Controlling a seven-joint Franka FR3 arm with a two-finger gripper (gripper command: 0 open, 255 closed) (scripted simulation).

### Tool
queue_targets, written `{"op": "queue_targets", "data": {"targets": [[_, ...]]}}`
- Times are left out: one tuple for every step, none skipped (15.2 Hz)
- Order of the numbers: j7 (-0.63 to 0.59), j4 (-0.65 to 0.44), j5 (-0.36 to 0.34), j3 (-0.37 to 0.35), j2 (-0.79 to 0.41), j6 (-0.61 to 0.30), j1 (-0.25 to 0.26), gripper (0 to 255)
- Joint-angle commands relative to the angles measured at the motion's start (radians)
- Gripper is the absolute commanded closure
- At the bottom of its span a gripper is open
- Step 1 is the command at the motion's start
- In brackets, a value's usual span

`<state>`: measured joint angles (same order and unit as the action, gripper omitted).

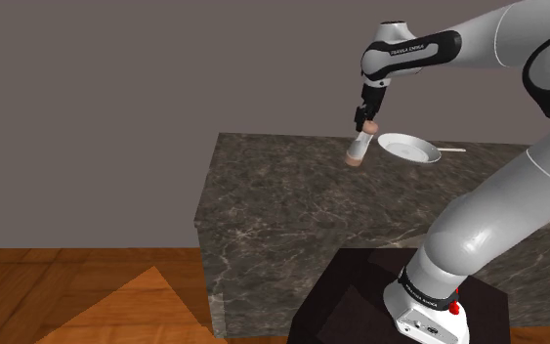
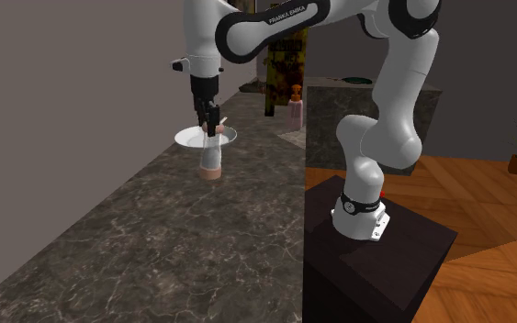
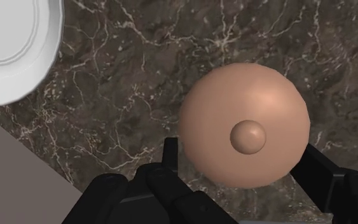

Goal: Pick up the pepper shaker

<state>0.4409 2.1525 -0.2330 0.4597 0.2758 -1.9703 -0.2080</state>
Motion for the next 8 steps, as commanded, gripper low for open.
{"op": "queue_targets", "data": {"targets": [[0.004, -0.029, 0.003, -0.002, 0.002, 0.031, 0.001, 255], [0.005, -0.041, 0.003, -0.004, 0.003, 0.045, 0.002, 255], [0.006, -0.054, 0.004, -0.005, 0.005, 0.058, 0.002, 255], [0.007, -0.066, 0.005, -0.007, 0.006, 0.071, 0.003, 255], [0.009, -0.079, 0.006, -0.008, 0.007, 0.085, 0.003, 255], [0.01, -0.091, 0.007, -0.009, 0.007, 0.098, 0.004, 255], [0.011, -0.104, 0.007, -0.01, 0.008, 0.111, 0.004, 255], [0.013, -0.118, 0.008, -0.012, 0.008, 0.125, 0.005, 255]]}}
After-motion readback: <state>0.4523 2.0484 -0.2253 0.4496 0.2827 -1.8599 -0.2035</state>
